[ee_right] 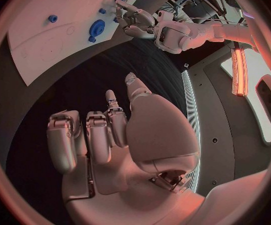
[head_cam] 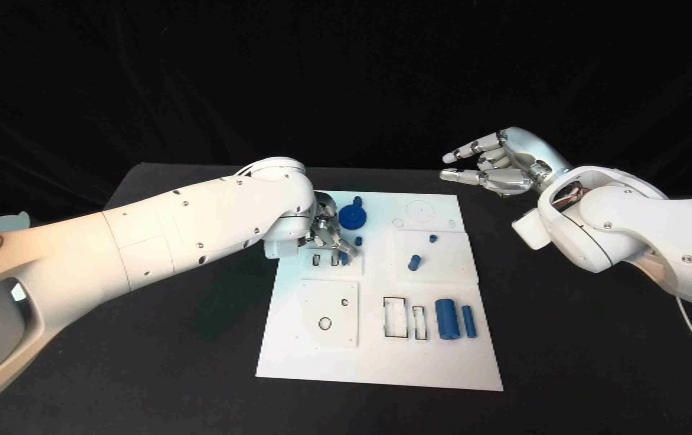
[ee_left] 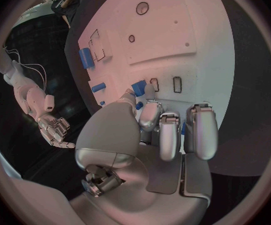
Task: Assemble the parts on the task board
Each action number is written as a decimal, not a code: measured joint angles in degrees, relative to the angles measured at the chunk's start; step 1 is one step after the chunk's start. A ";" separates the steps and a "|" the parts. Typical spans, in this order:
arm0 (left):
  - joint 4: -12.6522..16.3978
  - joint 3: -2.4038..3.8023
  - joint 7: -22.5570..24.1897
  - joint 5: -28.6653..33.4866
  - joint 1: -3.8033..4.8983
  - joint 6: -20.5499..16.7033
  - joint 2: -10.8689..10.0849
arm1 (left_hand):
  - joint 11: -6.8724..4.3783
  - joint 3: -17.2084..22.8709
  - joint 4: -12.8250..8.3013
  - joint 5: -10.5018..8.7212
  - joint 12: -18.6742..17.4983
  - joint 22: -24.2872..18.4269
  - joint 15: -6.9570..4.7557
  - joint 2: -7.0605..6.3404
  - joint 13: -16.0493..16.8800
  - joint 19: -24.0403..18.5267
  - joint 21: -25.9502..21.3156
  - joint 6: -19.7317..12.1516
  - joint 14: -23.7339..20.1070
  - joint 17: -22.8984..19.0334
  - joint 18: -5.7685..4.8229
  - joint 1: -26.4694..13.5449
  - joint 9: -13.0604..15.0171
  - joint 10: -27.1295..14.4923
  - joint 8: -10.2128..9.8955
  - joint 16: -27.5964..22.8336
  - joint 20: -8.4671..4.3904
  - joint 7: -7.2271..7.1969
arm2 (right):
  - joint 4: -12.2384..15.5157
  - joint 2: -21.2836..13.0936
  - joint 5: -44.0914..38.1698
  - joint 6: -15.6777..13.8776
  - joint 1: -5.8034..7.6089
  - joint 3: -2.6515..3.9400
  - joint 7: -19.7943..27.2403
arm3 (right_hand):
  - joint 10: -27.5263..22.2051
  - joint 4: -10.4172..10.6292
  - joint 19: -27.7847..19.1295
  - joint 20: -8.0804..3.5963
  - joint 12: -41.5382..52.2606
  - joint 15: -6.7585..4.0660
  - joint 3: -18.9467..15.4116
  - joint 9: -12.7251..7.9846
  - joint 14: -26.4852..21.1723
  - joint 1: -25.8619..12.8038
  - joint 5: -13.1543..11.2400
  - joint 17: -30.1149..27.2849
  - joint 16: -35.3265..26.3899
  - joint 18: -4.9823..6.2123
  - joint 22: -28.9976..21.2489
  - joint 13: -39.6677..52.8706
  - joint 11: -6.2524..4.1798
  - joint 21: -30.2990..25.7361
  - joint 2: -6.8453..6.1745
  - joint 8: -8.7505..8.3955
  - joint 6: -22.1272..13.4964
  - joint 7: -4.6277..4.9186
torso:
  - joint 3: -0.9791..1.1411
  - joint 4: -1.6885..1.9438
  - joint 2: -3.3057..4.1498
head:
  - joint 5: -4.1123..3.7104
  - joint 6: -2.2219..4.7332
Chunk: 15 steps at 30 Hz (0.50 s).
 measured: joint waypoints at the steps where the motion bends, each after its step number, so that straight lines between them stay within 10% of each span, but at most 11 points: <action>1: 0.00 0.00 0.00 0.00 0.00 0.00 0.03 | 0.00 0.98 -0.19 0.00 0.00 0.00 -0.05 0.02 0.07 0.00 0.00 0.00 0.05 0.00 0.00 0.79 0.06 0.00 0.00 0.00 0.00 -0.01 | -0.01 0.01 0.00 0.02 0.00 0.00 0.00 | 0.00 0.00 0.00 0.00 0.00 0.00 0.00 0.00 0.00 0.00 0.00 0.00 0.00 0.01 0.00 0.00 0.00 0.00 0.00 0.00 0.00 0.00 | -0.02 0.00 0.01 | 0.00 -0.03; 10: 0.07 0.11 0.10 0.17 0.05 -0.30 0.25 | -0.31 11.40 -3.16 3.93 -0.26 0.00 -0.26 -2.12 0.83 0.22 0.00 -1.02 -0.15 0.00 0.01 6.67 0.15 0.31 -0.98 0.00 -0.22 0.20 | -0.12 0.19 0.00 0.16 -0.04 -0.01 0.02 | 0.00 0.00 0.00 0.00 0.00 0.00 0.00 0.00 0.00 0.00 0.00 -0.01 0.00 0.00 -0.01 0.00 0.00 0.00 0.00 0.00 0.00 0.00 | -0.05 0.07 0.03 | -0.04 -0.30; 15: 0.10 0.07 0.14 0.53 -0.02 -0.88 0.14 | -0.30 15.30 0.16 7.10 -0.70 0.00 -0.24 -4.09 0.95 0.21 0.28 -1.26 -0.16 0.00 0.00 9.18 0.53 0.31 -1.39 0.00 -0.21 0.41 | -0.17 0.26 0.00 0.22 -0.05 -0.01 0.03 | 0.00 0.00 0.00 0.00 0.00 0.00 0.00 0.00 0.00 0.00 0.00 -0.01 0.00 0.00 -0.01 0.00 0.00 0.00 0.00 0.00 0.00 0.00 | -0.05 0.13 0.03 | -0.08 -0.34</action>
